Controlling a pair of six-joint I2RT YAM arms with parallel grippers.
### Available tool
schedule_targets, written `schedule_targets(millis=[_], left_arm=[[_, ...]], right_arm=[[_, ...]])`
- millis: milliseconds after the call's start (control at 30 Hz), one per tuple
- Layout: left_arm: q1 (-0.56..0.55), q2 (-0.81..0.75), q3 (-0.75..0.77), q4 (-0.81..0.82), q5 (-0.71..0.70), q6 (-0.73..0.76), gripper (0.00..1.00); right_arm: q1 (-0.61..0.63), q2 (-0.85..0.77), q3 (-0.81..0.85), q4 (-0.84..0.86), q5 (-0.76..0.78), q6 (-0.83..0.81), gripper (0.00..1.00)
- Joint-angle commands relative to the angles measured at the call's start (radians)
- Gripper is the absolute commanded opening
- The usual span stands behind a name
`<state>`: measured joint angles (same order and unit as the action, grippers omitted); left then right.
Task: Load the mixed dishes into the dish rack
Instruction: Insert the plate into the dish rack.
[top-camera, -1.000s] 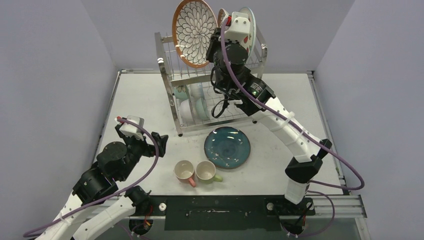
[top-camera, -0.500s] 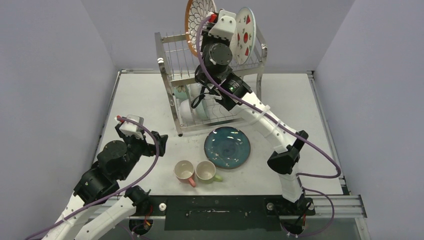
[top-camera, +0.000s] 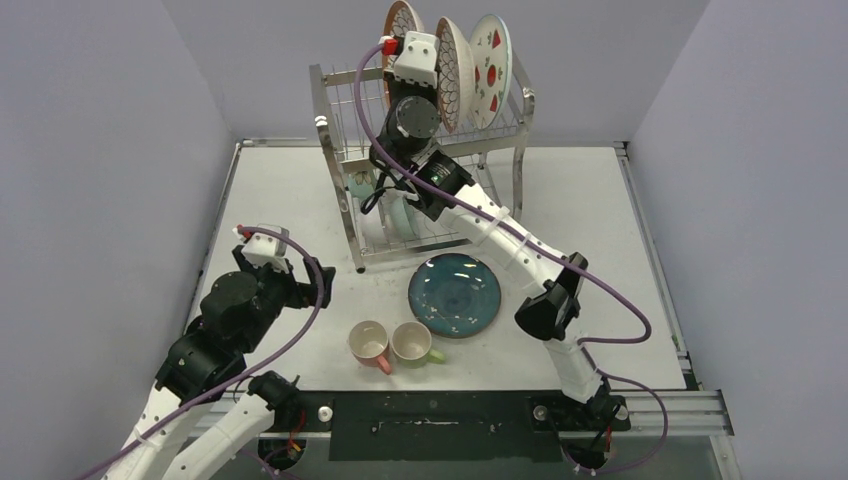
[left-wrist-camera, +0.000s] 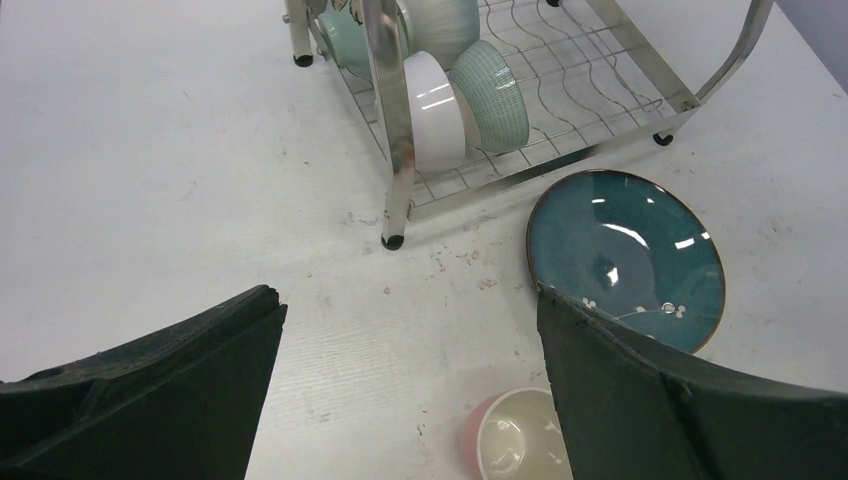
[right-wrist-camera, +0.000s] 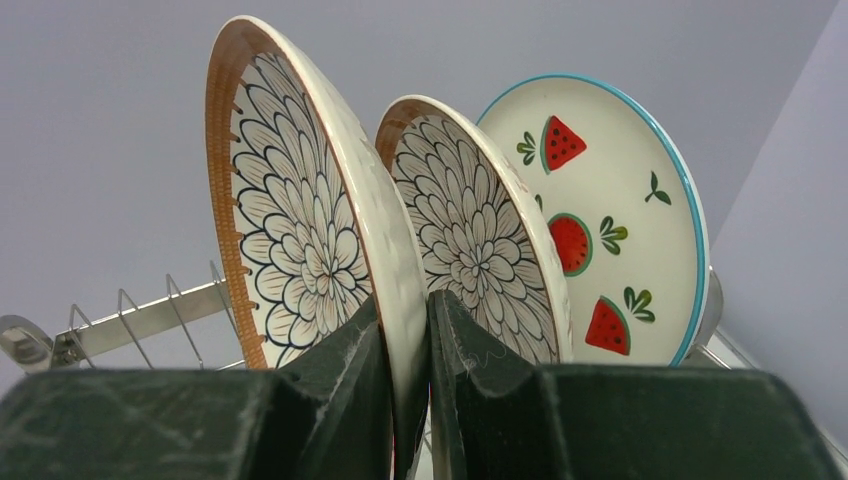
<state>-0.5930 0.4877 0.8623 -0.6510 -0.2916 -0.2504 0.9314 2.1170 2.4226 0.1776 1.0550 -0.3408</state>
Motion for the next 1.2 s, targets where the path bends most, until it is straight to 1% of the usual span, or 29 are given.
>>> schedule_targets(millis=[0, 200, 767, 1167], left_arm=[[0.020, 0.006, 0.003, 0.042, 0.049, -0.001, 0.97], [0.022, 0.006, 0.001, 0.042, 0.051, -0.001, 0.97], [0.027, 0.002, 0.001, 0.042, 0.051, -0.001, 0.97], [0.030, 0.002, 0.001, 0.042, 0.054, -0.001, 0.97]], right_arm=[[0.006, -0.031, 0.098, 0.205, -0.024, -0.069, 0.00], [-0.001, -0.017, 0.098, 0.241, -0.015, -0.132, 0.00], [-0.043, 0.036, 0.093, 0.226, -0.004, -0.158, 0.00], [-0.067, 0.067, 0.122, 0.183, -0.035, -0.159, 0.00]])
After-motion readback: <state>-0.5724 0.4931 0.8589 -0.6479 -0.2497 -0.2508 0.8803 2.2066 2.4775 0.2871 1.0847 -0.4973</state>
